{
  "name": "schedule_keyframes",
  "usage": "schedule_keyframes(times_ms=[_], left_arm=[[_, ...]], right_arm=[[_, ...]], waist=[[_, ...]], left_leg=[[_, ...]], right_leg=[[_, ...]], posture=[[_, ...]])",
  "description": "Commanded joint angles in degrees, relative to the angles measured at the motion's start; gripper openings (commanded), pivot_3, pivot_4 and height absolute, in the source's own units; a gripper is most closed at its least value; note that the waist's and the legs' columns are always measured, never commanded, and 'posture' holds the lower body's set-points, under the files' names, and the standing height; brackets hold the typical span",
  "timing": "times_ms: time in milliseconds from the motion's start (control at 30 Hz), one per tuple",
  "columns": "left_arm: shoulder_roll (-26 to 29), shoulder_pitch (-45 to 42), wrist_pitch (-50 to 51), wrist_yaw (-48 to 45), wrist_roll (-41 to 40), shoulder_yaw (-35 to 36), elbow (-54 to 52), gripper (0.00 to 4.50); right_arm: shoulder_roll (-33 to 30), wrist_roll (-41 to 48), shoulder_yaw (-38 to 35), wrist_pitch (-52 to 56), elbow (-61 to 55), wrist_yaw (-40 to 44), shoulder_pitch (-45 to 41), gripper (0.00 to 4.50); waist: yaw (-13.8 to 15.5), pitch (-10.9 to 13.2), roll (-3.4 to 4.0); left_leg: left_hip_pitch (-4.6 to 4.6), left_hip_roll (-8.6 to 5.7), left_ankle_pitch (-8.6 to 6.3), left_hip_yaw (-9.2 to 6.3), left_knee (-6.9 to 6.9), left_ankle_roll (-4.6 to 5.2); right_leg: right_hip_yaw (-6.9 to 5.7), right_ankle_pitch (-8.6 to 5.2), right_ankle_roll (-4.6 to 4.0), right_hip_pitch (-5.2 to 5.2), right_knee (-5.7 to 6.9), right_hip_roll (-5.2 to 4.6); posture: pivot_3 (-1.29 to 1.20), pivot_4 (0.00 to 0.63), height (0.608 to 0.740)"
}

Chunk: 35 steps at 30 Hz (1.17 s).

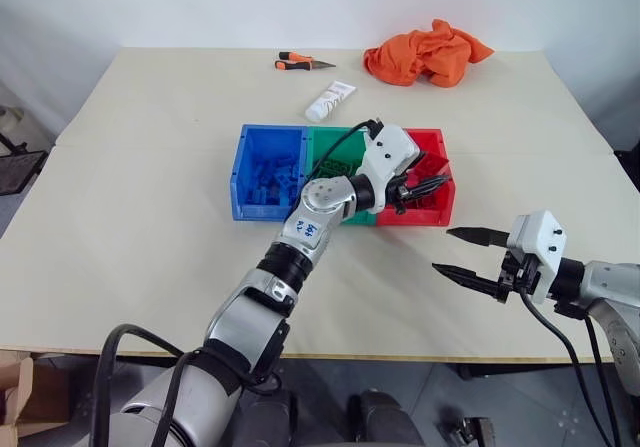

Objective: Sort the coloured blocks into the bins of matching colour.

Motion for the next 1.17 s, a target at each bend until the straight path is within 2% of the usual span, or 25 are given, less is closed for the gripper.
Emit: schedule_keyframes(times_ms=[33,67,233,333,467,633,767,900,1000,1167], left_arm=[[-1.11,-2.92,-5.23,1.33,1.27,1.39,0.8,3.84],[-0.39,-2.4,-5.54,0.86,1.54,1.41,-0.03,4.11],[3.92,3.84,-2.71,-3.97,1.01,1.05,-10.11,4.11],[8.67,12.74,7.37,-10.89,-3.58,0.79,-26.54,4.11],[17.88,25.13,20.65,-17.94,-9.07,0.53,-46.96,4.11],[33.61,38.42,32.32,-26.34,-16.52,5.24,-63.13,4.11],[44.97,45.01,32.49,-31.58,-18.28,11.22,-63.93,4.11],[52.31,46.39,28.45,-35.52,-18.21,17.67,-55.12,4.11],[53.88,44.84,24.54,-35.59,-16.69,19.08,-49.29,4.11],[52.48,41.07,22.7,-34.62,-17.82,19.56,-45.51,4.11]], right_arm=[[-0.43,0.98,-2.71,-0.98,-0.7,-0.88,-0.62,3.24],[-0.37,0.97,-2.98,-1.26,0.09,-1.14,-1.34,3.24],[-0.74,0.74,-3.2,-1.99,3.44,-0.68,-3.75,3.24],[-0.89,0.8,-3.4,-2.57,6.03,-0.36,-5.73,3.24],[-1.29,0.5,-3.15,-3.5,9.54,0.75,-7.82,3.24],[-2.01,-0.32,-1.41,-4.5,13.59,3.03,-10.73,3.24],[-2.82,-1.46,0.28,-5.63,17.23,5.49,-12.81,3.24],[-3.47,-2.99,1.96,-7.69,20.72,8.01,-14.23,3.24],[-3.62,-3.5,2.95,-8.66,22.02,9.53,-15.21,3.24],[-3.52,-4.49,3.82,-9.95,23.08,10.92,-16.1,3.24]], waist=[[0.1,0.0,0.0],[0.12,0.0,0.0],[-0.09,-0.01,0.02],[-0.43,-0.03,0.04],[-0.96,-0.06,0.1],[-1.33,-0.09,0.15],[-1.53,-0.09,0.17],[-1.33,-0.1,0.17],[-1.37,-0.1,0.17],[-1.46,-0.09,0.17]], left_leg=[[0.0,0.0,0.0,0.0,0.0,0.0],[0.0,0.0,0.0,0.0,0.0,0.0],[0.02,0.01,0.01,0.0,-0.01,-0.02],[0.03,0.02,0.02,0.0,-0.01,-0.04],[0.06,0.05,0.03,-0.04,-0.01,-0.06],[0.06,0.04,0.03,-0.1,0.01,-0.06],[0.14,0.05,0.03,-0.14,-0.1,-0.06],[0.13,0.02,0.0,-0.21,-0.06,-0.01],[0.12,0.0,-0.02,-0.21,-0.11,0.03],[0.09,-0.01,-0.03,-0.21,-0.11,0.04]], right_leg=[[0.0,0.0,0.0,0.0,0.0,-0.01],[0.0,0.0,0.0,0.0,0.0,-0.02],[0.0,0.0,0.0,-0.01,0.04,-0.02],[0.06,0.0,0.0,-0.06,0.1,-0.01],[0.11,0.0,0.0,-0.07,0.3,0.0],[0.09,0.0,0.0,-0.03,0.18,-0.04],[0.08,-0.01,-0.02,-0.01,0.12,-0.04],[0.01,-0.01,-0.02,0.06,0.06,-0.09],[-0.01,-0.01,-0.02,0.06,0.01,-0.12],[-0.04,0.0,-0.01,0.01,0.03,-0.14]], posture=[[0.0,0.15,0.74],[0.0,0.15,0.74],[0.0,0.15,0.74],[0.0,0.15,0.74],[0.0,0.15,0.74],[0.0,0.15,0.74],[0.0,0.15,0.74],[0.0,0.15,0.74],[0.0,0.15,0.74],[0.0,0.15,0.74]])
